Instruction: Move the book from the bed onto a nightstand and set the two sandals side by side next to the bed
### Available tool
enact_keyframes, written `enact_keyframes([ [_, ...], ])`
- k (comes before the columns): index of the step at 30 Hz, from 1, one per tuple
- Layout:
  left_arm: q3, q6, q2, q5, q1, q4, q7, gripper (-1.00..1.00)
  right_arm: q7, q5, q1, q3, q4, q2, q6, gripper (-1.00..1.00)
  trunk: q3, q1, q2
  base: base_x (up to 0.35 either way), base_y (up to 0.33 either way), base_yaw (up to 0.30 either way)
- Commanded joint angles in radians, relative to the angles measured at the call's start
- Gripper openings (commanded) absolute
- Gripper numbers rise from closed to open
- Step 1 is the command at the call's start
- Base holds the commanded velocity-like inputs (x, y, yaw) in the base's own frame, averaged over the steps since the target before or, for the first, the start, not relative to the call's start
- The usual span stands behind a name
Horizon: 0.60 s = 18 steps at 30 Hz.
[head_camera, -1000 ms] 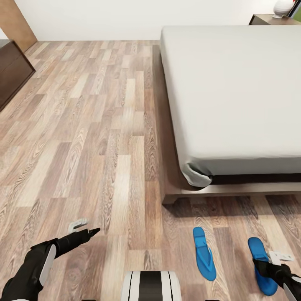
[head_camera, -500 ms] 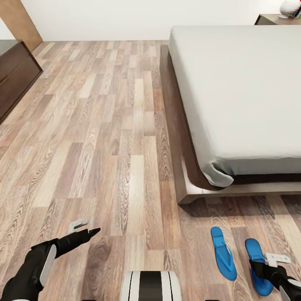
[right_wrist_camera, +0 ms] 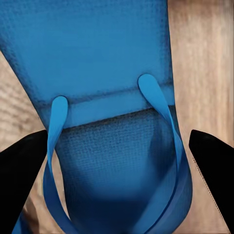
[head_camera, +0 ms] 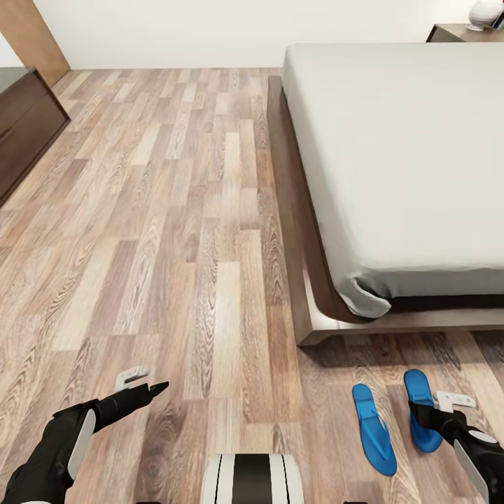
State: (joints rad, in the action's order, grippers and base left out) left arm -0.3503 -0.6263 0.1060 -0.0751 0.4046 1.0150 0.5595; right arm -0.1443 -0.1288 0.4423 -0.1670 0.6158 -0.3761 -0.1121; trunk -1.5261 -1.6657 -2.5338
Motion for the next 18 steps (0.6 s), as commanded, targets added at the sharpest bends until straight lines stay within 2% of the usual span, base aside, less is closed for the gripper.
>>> enact_keyframes([
  [1,-0.001,-0.009,0.0,-0.008,0.0,0.001,0.0,1.0,-0.006,-0.011,0.0,-0.003,0.001,0.0,-0.006,-1.0,-0.001,0.0,0.0,0.05,-0.033,0.0],
  [18,0.001,-0.009,-0.003,-0.008,0.0,0.001,0.0,1.0,-0.007,-0.009,0.001,0.0,-0.001,0.0,-0.009,-1.0,-0.004,0.0,0.0,0.029,-0.025,0.0],
])
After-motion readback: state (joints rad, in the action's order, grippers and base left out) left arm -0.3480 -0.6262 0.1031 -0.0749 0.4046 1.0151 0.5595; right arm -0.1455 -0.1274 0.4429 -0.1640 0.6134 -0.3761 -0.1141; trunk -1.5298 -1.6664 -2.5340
